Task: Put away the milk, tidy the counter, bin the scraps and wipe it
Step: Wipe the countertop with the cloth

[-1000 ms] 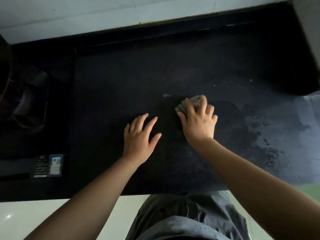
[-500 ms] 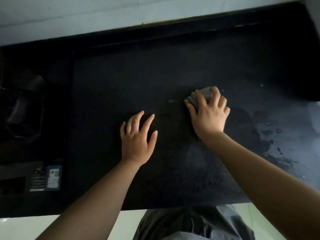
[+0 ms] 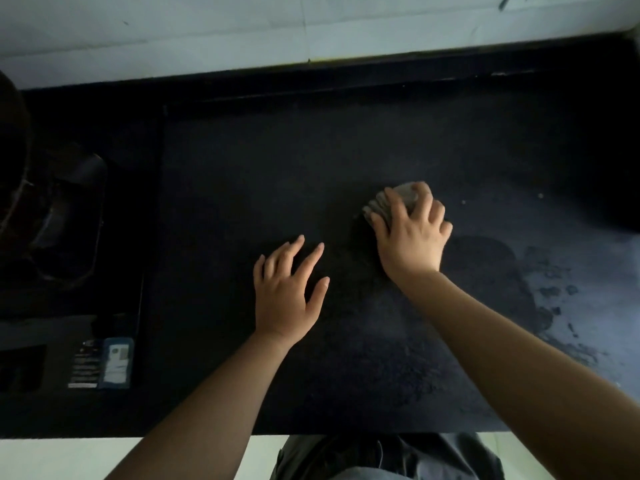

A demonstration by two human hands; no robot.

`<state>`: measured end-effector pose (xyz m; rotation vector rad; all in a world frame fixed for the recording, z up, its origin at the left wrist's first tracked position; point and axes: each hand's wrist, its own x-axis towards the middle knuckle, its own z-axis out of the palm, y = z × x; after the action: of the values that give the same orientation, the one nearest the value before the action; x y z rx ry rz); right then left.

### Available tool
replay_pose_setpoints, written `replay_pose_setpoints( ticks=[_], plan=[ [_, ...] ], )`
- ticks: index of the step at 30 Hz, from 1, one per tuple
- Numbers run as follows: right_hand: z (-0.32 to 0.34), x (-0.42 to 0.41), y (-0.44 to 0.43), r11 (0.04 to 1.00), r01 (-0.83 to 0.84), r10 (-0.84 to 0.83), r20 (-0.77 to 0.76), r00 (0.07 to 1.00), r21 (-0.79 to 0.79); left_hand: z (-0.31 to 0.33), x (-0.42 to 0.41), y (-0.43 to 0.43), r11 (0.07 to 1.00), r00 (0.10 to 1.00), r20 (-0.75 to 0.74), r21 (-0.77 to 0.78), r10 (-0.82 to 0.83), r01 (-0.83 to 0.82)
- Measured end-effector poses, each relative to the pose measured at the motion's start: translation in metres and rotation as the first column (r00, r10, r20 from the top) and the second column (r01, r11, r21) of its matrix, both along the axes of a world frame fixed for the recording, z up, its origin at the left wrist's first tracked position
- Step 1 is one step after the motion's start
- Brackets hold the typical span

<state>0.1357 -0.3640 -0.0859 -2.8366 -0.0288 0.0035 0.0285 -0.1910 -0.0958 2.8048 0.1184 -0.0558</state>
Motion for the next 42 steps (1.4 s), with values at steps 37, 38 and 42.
replay_pose_setpoints(
  ticks=[37,38,42],
  plan=[
    [0.004,0.064,-0.194,0.995,-0.078,0.078,-0.001,0.997,-0.068,0.039,0.12,-0.182,0.977,0.977,-0.143,0.114,-0.161,0.178],
    [0.003,0.052,-0.198,0.988,-0.136,0.138,0.022,0.99,-0.076,0.038,0.126,-0.186,0.979,0.977,-0.156,0.123,-0.145,0.165],
    [-0.003,-0.015,-0.236,0.938,-0.341,0.345,0.114,0.931,-0.055,0.036,0.12,-0.201,0.991,0.983,-0.152,0.07,-0.104,0.116]
  ],
)
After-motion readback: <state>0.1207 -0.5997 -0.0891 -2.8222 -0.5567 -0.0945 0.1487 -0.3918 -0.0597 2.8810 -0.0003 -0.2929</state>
